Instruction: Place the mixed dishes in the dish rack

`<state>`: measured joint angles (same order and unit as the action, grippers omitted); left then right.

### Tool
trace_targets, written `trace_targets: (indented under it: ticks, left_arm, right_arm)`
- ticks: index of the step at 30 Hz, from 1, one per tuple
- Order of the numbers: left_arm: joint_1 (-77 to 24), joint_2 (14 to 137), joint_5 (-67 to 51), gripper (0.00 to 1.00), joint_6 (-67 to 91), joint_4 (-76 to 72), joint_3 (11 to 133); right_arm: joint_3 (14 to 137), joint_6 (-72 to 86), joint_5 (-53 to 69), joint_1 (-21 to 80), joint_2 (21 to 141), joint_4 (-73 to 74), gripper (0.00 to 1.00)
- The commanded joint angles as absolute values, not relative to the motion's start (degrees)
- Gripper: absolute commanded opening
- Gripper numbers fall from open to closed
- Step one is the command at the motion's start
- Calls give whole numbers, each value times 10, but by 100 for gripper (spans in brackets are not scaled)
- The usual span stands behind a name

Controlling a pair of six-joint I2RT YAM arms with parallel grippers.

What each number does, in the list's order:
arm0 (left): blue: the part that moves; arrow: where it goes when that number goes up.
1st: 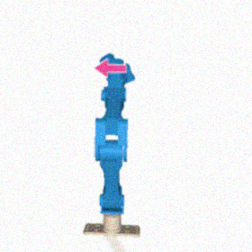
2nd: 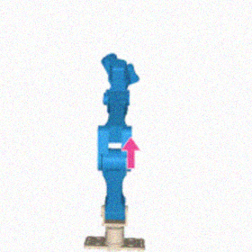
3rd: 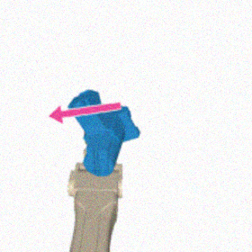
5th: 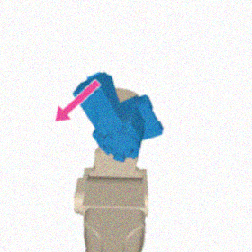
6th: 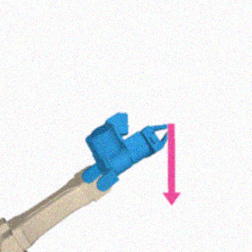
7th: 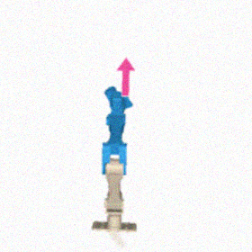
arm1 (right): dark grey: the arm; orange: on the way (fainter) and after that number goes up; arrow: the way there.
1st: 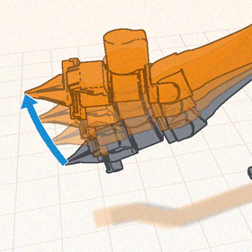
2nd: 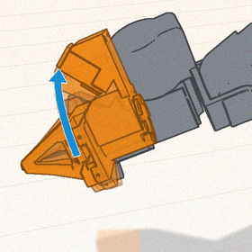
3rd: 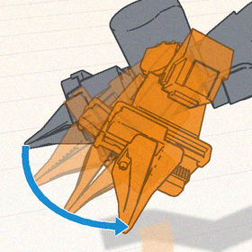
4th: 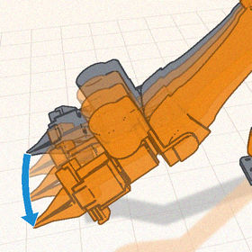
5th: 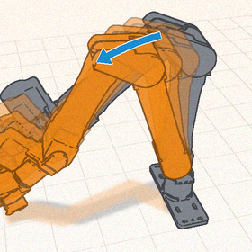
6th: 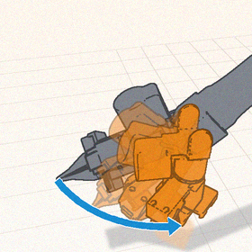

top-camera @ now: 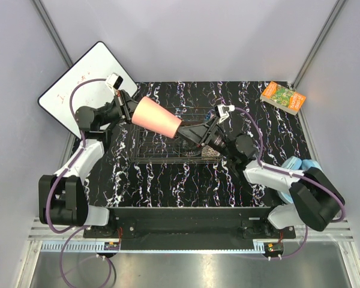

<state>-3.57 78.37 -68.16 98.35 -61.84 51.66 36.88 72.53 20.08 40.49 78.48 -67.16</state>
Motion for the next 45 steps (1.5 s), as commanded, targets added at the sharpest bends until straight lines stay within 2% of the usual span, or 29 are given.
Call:
trace_targets:
  ticks: [1,17,32,45]
  left_arm:
    - [-35,772,-693,0,941,-607,513]
    - [-32,773,-697,0,905,-561,521]
    - [-32,775,-696,0,867,-519,531]
    - [-32,780,-684,0,817,-466,557]
  right_arm:
    - [405,767,208,406,815,-810,100]
    - [374,790,191,406,795,-887,100]
    - [459,813,226,410,857,-888,100]
    - [514,792,245,450,904,-828,100]
